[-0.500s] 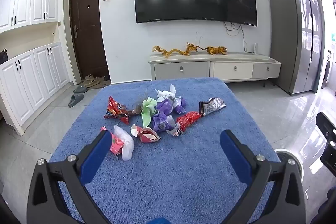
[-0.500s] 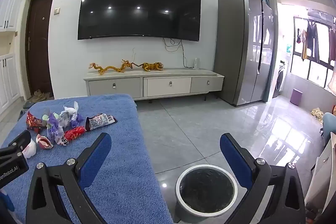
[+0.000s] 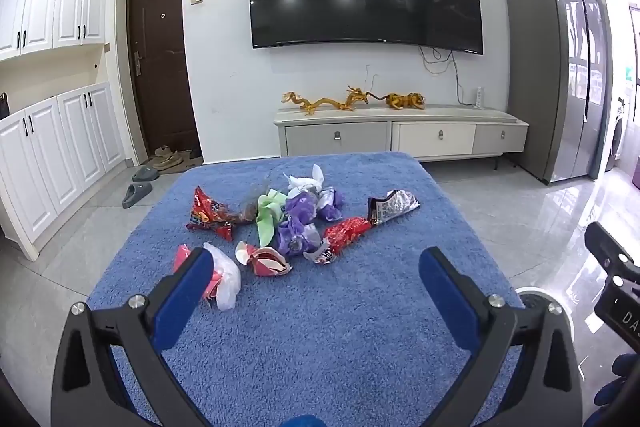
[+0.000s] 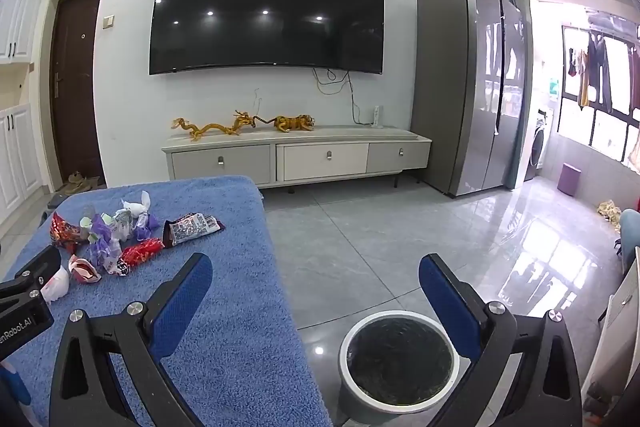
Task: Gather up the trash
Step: 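Move both tools toward the pile of wrappers on the blue towel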
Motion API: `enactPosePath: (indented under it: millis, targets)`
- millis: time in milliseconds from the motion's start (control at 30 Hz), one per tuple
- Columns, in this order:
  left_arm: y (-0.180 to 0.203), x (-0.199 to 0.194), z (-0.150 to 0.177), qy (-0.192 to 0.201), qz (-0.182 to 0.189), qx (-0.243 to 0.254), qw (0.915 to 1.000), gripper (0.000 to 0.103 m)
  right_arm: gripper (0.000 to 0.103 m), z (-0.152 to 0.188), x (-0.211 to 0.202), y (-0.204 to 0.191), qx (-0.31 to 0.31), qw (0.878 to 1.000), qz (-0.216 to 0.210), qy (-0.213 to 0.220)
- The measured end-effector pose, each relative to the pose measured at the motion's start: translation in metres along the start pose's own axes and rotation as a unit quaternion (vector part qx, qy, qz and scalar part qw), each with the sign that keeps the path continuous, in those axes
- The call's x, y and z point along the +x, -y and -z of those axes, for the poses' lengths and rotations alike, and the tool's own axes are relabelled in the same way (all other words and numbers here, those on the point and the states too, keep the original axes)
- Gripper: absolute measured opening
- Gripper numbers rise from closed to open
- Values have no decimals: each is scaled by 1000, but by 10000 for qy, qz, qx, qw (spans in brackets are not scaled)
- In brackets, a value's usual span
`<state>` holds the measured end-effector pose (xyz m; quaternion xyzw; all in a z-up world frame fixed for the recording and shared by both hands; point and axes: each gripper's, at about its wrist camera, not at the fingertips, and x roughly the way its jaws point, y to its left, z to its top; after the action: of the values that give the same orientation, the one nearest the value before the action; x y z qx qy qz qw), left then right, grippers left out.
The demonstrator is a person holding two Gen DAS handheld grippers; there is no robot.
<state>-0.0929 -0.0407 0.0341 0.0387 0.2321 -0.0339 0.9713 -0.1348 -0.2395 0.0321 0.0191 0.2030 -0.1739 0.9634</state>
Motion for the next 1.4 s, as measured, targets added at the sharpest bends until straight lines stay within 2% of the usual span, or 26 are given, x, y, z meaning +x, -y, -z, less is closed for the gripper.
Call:
enactPosePath:
  millis: [600, 733, 1033, 1133, 1233, 1400]
  targets:
    - [20, 26, 9, -158, 186, 251, 9994, 103, 103, 14, 29, 10, -52, 9997, 2, -255]
    - [22, 32, 9, -241, 284, 270, 9989, 103, 103, 13, 34, 11, -184, 9989, 56, -421]
    - [20, 50, 8, -487, 542, 399, 9965, 103, 103, 14, 48, 3, -285, 9987, -53, -415]
    - [14, 57, 8, -586, 657, 372, 9954, 103, 103, 11, 51, 2, -189, 9989, -221, -357]
    - [3, 61, 6, -522, 635, 290, 9962, 103, 103, 8, 56, -4, -189, 9983, -378, -394]
    - [-41, 74, 2, -666, 612, -133, 9958, 103, 103, 0, 74, -32, -396, 9941, -748, -671]
